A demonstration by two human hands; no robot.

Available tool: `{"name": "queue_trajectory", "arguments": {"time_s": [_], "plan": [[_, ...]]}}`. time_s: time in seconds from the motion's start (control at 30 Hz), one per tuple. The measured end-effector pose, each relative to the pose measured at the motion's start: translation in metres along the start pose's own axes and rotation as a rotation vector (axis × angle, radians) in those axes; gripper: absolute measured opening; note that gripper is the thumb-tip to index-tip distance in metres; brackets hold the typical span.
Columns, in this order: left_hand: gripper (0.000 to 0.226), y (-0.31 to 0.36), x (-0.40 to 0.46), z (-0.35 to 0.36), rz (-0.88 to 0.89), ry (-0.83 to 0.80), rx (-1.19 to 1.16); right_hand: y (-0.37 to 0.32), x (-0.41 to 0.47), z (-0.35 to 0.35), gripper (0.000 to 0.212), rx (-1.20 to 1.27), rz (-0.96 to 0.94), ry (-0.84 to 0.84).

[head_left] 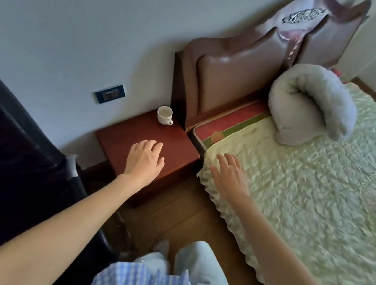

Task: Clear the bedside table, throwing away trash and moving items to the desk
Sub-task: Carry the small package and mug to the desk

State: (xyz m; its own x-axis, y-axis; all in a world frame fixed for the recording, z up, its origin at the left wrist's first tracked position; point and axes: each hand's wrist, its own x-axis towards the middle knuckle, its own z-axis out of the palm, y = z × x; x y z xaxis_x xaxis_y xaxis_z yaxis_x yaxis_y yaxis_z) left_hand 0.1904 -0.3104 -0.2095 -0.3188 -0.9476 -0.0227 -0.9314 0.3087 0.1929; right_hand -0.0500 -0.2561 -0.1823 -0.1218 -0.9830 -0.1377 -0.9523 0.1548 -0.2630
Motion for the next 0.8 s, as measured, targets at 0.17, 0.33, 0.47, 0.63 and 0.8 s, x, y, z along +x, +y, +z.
{"name": "queue_trajectory", "arguments": {"time_s": [0.17,0.33,0.47,0.63,0.8], "plan": [[0.046,-0.015,0.03,0.015,-0.142,-0.031,0.008,0.004,0.075,0.012,0.048,-0.001,-0.123,-0.071],[0.046,-0.017,0.068,0.03,-0.329,-0.023,-0.015,0.01,0.164,0.024,0.051,-0.018,-0.276,-0.172],[0.046,-0.014,0.098,0.035,-0.492,-0.028,-0.053,0.01,0.225,0.029,0.05,-0.027,-0.403,-0.242],[0.049,-0.02,0.119,0.051,-0.596,-0.011,-0.093,0.003,0.28,0.044,0.05,-0.048,-0.559,-0.304],[0.052,-0.033,0.128,0.087,-0.688,-0.062,-0.127,0.0,0.313,0.081,0.048,-0.047,-0.63,-0.342]]}}
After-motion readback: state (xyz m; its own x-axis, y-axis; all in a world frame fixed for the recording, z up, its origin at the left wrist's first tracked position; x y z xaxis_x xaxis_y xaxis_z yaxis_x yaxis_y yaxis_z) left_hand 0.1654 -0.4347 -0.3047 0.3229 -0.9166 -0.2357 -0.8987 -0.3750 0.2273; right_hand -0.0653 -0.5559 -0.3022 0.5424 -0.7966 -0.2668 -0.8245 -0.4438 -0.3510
